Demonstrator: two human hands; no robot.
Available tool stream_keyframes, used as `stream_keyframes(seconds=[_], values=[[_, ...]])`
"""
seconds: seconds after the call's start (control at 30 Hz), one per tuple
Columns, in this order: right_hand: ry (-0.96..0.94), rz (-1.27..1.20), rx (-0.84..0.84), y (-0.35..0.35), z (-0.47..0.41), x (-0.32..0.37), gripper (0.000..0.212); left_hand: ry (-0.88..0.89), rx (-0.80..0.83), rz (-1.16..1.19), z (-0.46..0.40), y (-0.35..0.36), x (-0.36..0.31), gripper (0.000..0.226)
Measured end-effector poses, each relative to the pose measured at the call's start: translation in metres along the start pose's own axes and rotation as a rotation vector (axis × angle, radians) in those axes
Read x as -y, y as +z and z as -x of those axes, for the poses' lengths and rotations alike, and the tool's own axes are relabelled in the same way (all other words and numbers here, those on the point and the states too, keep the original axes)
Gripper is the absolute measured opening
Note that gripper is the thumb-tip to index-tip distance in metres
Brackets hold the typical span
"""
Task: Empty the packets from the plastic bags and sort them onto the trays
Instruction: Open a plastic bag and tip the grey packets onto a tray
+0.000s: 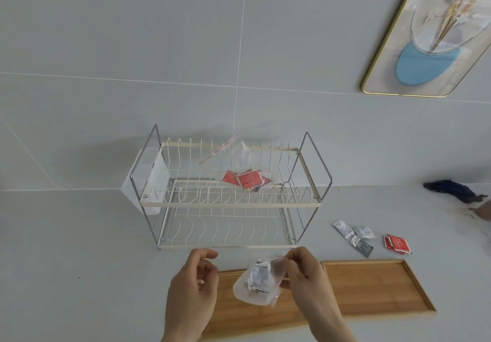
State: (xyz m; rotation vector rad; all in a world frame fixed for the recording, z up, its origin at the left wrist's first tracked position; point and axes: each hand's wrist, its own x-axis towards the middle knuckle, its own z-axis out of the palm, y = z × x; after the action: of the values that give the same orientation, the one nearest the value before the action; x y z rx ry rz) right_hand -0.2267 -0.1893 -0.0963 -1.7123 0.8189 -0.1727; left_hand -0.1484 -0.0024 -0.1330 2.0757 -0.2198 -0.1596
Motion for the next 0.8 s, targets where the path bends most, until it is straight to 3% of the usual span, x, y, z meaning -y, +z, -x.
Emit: stream_keyframes(seconds=[0.07, 0.23, 0.3, 0.37, 0.47, 0.6, 0.67, 0.73, 0.8], values=[[-0.022, 0.006, 0.078, -0.01, 0.0, 0.012, 0.011, 0.061, 0.095, -0.072, -0.003, -0.003, 0.002, 0.062], [-0.125, -0.081, 0.241, -0.031, -0.001, 0.047, 0.016, 0.266, 0.522, -0.235, -0.011, 0.003, 0.001, 0.111], [-0.15, -0.177, 0.325, -0.038, -0.002, 0.059, 0.016, 0.352, 0.584, -0.249, -0.012, 0.012, -0.001, 0.118], [-0.142, -0.297, 0.394, -0.043, -0.005, 0.066, 0.011, 0.383, 0.55, -0.173, -0.012, 0.02, -0.008, 0.106], [-0.115, -0.524, 0.41, -0.048, -0.007, 0.068, 0.01, 0.346, 0.476, -0.023, -0.009, 0.028, -0.019, 0.067], [0.002, -0.709, 0.212, -0.046, -0.021, 0.035, 0.054, 0.233, 0.407, 0.166, -0.005, 0.031, -0.018, 0.062], [0.114, -0.755, 0.153, -0.036, -0.024, 0.01, 0.091, 0.175, 0.386, 0.264, -0.003, 0.032, -0.015, 0.056], [0.236, -0.721, 0.148, -0.023, -0.021, -0.022, 0.118, 0.116, 0.348, 0.329, -0.001, 0.035, -0.011, 0.046], [0.3, -0.659, 0.257, -0.009, -0.01, -0.05, 0.122, 0.015, 0.326, 0.407, 0.002, 0.039, -0.007, 0.043]])
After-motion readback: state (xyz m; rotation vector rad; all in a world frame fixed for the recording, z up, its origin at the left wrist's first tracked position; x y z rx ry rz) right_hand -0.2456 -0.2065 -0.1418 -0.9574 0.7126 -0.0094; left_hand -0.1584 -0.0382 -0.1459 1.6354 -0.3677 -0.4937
